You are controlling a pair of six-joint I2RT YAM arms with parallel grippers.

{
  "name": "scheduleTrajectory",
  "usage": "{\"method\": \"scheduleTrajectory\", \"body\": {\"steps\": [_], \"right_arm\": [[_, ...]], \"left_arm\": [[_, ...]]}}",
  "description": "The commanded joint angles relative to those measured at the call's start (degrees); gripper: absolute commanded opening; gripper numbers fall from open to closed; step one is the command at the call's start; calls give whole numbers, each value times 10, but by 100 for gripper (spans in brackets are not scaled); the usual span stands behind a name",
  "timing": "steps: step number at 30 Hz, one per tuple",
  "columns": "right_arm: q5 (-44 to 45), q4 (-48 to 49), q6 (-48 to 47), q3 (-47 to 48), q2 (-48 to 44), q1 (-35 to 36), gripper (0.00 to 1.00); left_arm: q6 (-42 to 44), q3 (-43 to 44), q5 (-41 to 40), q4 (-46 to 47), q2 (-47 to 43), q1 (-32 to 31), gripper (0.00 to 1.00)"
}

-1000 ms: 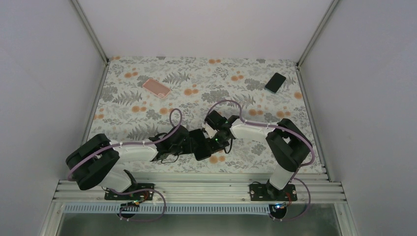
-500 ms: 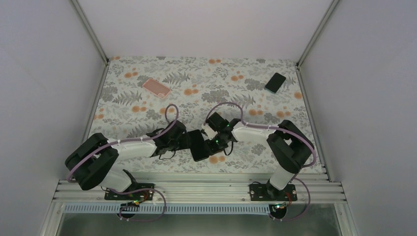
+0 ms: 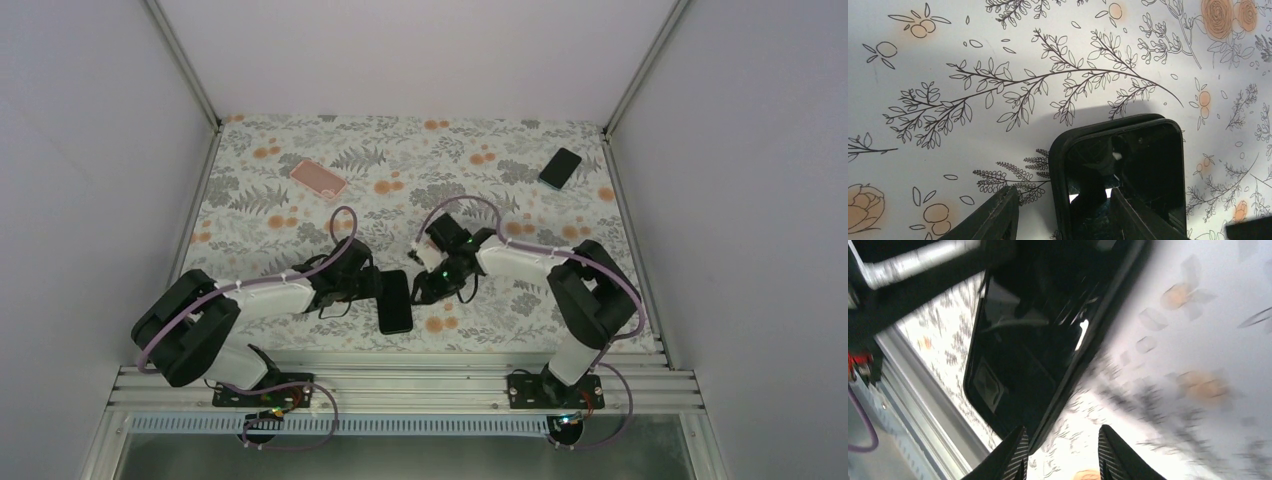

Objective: Put the phone into the phone case

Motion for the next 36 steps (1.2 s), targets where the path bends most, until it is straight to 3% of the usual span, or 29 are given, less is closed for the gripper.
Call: {"method": "scheduleTrajectory", "body": {"steps": [1, 8, 22, 30, 36], "right_arm": [[-27, -12, -49, 39, -6, -50, 36], [-76, 16, -62, 90, 58, -77, 41], [-83, 36, -69, 130, 163, -101, 29], [-34, 16, -79, 125, 196, -102, 18], [46, -7, -80, 115, 208, -91, 15]], "left_arm": [[19, 2, 17, -45, 3, 10, 47], [30, 16, 25, -44, 18, 10, 48], [39, 24, 37, -35, 55, 10, 47], [35, 16, 47, -24, 66, 10, 47], [35, 14, 48, -26, 74, 10, 47]]}}
